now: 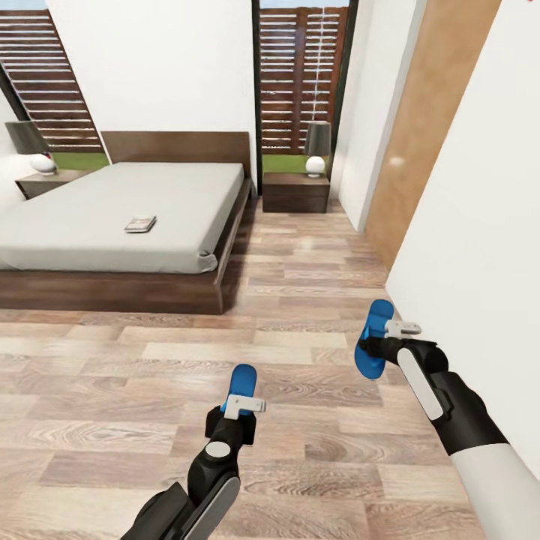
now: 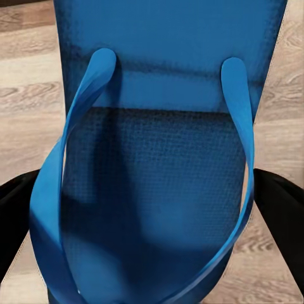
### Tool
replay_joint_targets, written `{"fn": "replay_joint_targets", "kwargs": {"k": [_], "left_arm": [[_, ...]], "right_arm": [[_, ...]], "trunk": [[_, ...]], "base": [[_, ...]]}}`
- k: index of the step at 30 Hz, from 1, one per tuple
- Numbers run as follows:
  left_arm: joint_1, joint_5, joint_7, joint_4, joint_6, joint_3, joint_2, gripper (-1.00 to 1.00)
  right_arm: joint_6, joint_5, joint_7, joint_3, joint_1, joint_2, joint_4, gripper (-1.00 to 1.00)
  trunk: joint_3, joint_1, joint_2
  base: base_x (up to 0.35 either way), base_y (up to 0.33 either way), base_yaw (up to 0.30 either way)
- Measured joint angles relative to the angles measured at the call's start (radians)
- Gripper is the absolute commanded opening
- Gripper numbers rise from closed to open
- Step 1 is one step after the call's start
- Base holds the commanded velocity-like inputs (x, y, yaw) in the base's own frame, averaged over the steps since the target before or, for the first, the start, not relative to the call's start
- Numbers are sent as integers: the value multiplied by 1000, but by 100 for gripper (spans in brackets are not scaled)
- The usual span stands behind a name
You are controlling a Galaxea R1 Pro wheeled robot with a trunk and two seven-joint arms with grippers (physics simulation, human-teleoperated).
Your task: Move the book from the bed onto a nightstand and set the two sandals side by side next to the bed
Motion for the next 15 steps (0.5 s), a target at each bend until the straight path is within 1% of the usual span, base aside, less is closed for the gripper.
{"fn": "replay_joint_targets", "kwargs": {"k": [2,6,8,10,15], "left_arm": [[0,1,0,0,0,-1,0,-100],[0,-1,0,0,0,-1,-1,-100],[0,-1,0,0,0,-1,-1,-100],[0,-1,0,0,0,-1,-1,-100],[0,-2,0,0,0,-1,-1,-100]], "right_arm": [[0,-1,1,0,0,0,0,-100],[0,-1,1,1,0,0,0,-100],[0,-1,1,0,0,0,0,-100],[0,-1,1,0,0,0,0,-100],[0,0,1,1,0,0,-1,-100]], "trunk": [[0,0,0],[1,0,0],[1,0,0],[1,0,0],[2,0,0]], "base": [[336,0,-113],[336,0,-262],[336,0,-192],[336,0,-111],[336,0,-31]]}}
